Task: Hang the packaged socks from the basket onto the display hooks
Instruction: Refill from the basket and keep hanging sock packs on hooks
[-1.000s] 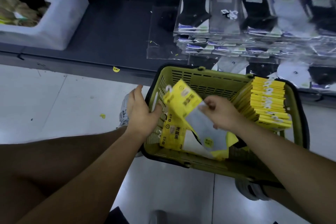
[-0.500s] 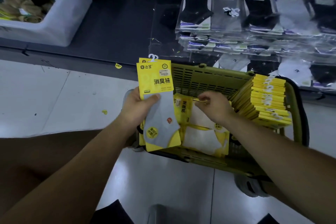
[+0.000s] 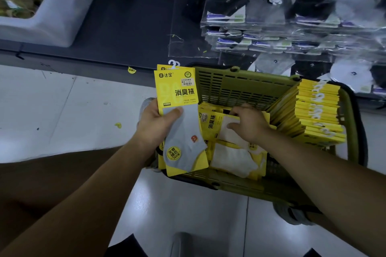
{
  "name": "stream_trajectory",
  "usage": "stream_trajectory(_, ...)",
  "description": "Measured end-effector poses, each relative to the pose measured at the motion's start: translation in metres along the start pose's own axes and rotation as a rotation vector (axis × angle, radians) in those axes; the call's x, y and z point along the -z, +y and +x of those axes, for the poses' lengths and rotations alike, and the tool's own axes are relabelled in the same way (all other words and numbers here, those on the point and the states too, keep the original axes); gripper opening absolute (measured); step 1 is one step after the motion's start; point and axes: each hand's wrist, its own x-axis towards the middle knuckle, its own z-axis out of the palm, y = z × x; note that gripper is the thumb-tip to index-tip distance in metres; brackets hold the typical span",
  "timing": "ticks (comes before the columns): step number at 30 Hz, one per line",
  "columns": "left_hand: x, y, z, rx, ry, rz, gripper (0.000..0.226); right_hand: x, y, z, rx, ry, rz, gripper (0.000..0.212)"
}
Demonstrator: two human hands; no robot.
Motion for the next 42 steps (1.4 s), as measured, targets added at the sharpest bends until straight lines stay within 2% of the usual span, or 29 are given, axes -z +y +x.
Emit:
stream_trajectory(4,0.0,0.002,-0.002,-0.008,-0.013,-0.029,0.028,0.021,-0.001,-0.001,-0.058,-0.032,0.295,0.025)
stream_trajectory(8,-0.001,0.003,-0.004,0.002,-0.013,-0.08,0.031,0.052,-0.007,-0.015,-0.097,0.084,0.533,0.014)
stream_trajectory(14,-0.012,0.01,-0.008,-0.006,-0.013,-0.119,0.032,0.072,-0.035,-0.057,-0.161,0.185,1.032,0.013)
stream_trajectory(17,-0.024,0.012,-0.013,-0.04,-0.012,-0.146,0.026,0.071,-0.049,-0.077,-0.163,0.133,1.172,0.012)
stream_trajectory(19,-0.035,0.012,-0.015,-0.053,-0.057,-0.178,0.036,0.071,-0.055,-0.087,-0.154,0.103,1.217,0.014)
stream_trajectory(21,-0.051,0.012,-0.022,-0.01,-0.219,-0.231,0.038,0.072,-0.059,-0.098,-0.144,0.129,1.164,0.015)
stream_trajectory(23,-0.07,0.009,-0.03,-0.022,-0.326,-0.234,0.032,0.074,-0.058,-0.11,-0.087,0.211,0.959,0.015)
stream_trajectory(26,-0.091,-0.001,-0.034,-0.089,-0.273,-0.183,0.014,0.088,-0.038,-0.129,0.013,0.246,0.574,0.017)
stream_trajectory(29,-0.104,-0.006,-0.043,-0.041,-0.308,-0.217,0.023,0.107,0.011,-0.145,-0.077,0.305,0.387,0.019)
stream_trajectory(31,-0.112,-0.007,-0.047,-0.025,-0.322,-0.216,0.028,0.113,0.053,-0.158,-0.172,0.373,0.283,0.013)
stream_trajectory(33,-0.121,-0.01,-0.051,-0.018,-0.339,-0.21,0.028,0.113,0.089,-0.171,-0.236,0.362,0.113,0.011)
stream_trajectory(34,-0.126,-0.013,-0.053,-0.016,-0.342,-0.204,0.025,0.111,0.103,-0.175,-0.264,0.337,0.043,0.018)
stream_trajectory(37,-0.134,-0.022,-0.057,-0.012,-0.361,-0.181,0.026,0.1,0.122,-0.178,-0.299,0.318,-0.004,0.036)
stream_trajectory(42,-0.134,-0.028,-0.055,-0.026,-0.365,-0.145,0.026,0.083,0.124,-0.167,-0.252,0.329,-0.006,0.038)
